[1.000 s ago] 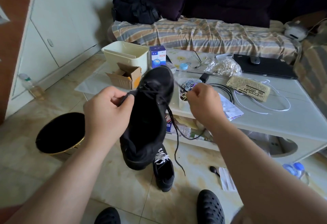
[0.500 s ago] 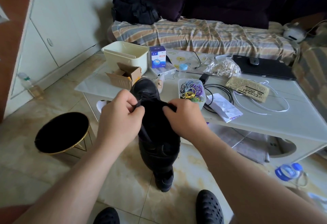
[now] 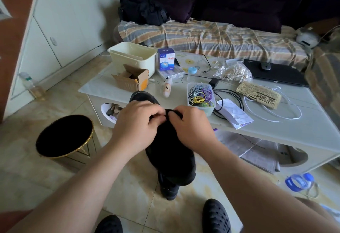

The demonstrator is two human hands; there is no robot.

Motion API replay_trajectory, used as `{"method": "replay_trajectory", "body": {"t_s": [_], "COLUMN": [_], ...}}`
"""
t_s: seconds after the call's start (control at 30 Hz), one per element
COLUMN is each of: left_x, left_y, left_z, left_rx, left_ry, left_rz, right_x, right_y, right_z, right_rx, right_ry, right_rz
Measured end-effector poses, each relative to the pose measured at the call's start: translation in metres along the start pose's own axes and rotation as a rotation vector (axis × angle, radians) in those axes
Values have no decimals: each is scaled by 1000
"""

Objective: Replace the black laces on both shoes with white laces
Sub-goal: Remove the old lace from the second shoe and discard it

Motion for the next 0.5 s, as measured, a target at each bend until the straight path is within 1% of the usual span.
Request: {"method": "replay_trajectory", "body": {"t_s": [0.03,0.07,0.1,0.13,0.17,0.2,0.27,0.33,0.37,0.4,0.5], "left_x": [0,-2,-2,1,3,1,-5,-7,-7,-6,-2], "left_y": [0,2,4,5,6,7,8,9,9,8,4], "left_z": [-1,0,1,1,-1,-5,-14,-17,-15,-12,-6], "left_rx": [32,108,181,240,290,344,440,447,435,421,330], "left_ry": [301,703,1044,1206,1182,1053,655,267,141,91,68], "left_rz": [-74,-134,-152,-149,-141,-145,-185,-182,-169,-144,-53], "right_x": [5,10,14,16,17,17,12,7,6,6,4], "right_y": [-5,-10,-13,-15,-16,-15,-9,-3,0,2,8], "right_z": [9,18,25,28,25,18,2,-9,-13,-16,-24], "right_rx": [-41,-85,-113,-112,-81,-29,85,175,214,251,326], "right_ry": [-17,-25,-24,-19,-14,-2,18,39,61,87,123], "right_rz": [12,19,22,24,32,38,31,19,24,37,61]}}
Point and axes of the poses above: each hand's wrist, its own y-axis away from the middle knuckle, its own x-axis out of the back of the hand, z = x × y, the point moved 8 cm from there along -y, towards the middle knuckle, and after that the axes turned 6 degrees about -z, right-handed, at the moved point
